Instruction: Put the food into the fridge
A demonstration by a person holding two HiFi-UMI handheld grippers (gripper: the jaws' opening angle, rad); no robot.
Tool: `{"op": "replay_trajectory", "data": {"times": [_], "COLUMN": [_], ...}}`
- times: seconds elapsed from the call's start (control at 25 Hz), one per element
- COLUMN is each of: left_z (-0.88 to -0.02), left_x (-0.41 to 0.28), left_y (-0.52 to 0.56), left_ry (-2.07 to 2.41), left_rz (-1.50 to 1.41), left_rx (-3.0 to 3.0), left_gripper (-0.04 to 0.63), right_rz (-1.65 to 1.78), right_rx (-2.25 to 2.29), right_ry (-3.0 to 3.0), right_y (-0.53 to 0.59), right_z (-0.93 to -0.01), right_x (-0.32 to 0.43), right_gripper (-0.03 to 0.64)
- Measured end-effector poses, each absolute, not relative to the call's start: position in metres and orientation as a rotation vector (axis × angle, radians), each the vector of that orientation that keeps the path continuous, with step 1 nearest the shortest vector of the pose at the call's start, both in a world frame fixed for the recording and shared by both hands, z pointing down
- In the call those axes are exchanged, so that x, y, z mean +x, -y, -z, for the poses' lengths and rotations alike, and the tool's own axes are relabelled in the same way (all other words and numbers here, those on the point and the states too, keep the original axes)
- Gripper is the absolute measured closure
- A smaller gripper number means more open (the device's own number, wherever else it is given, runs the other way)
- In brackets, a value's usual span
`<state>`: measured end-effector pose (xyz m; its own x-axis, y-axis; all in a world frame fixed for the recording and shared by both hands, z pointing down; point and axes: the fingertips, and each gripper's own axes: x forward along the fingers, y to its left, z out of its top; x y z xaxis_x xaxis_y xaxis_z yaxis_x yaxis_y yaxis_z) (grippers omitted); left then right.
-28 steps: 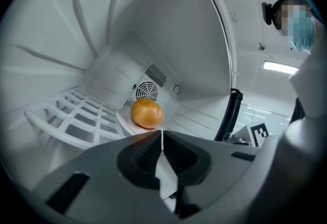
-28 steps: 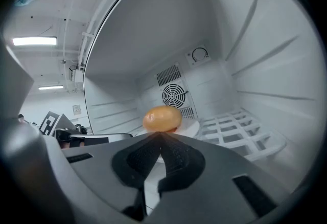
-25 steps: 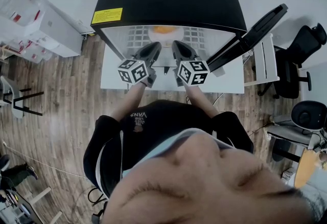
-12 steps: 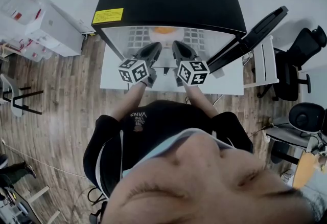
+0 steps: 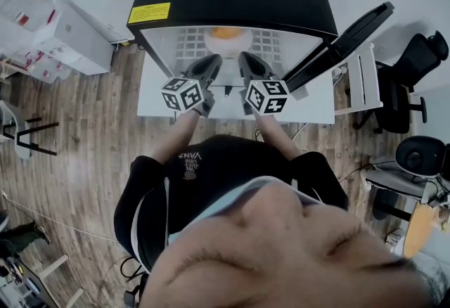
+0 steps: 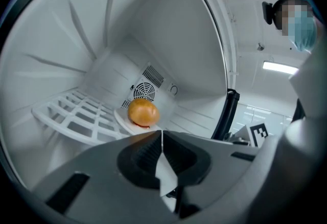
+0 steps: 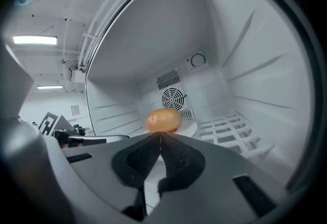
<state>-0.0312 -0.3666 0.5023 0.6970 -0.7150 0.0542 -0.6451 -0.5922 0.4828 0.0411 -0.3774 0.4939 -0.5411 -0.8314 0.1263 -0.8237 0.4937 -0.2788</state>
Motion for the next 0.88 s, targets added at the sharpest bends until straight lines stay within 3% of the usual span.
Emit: {"op": "replay_trajectory", "data": {"times": [0.88], "left_z": [-0.486], "left_x": [-0.054], "left_y": [0.281], "left_ry": [1.039], "left_rz": [0.213], "left_rx": [2.478], "left_gripper": [0.572], "right_rz": [0.425], "right_rx": [-1.526], "right_ry": [-2.671], "right_y": [0.295], "right_z": [-0.480], "right_x": [0.029], "right_gripper": [0.604]}}
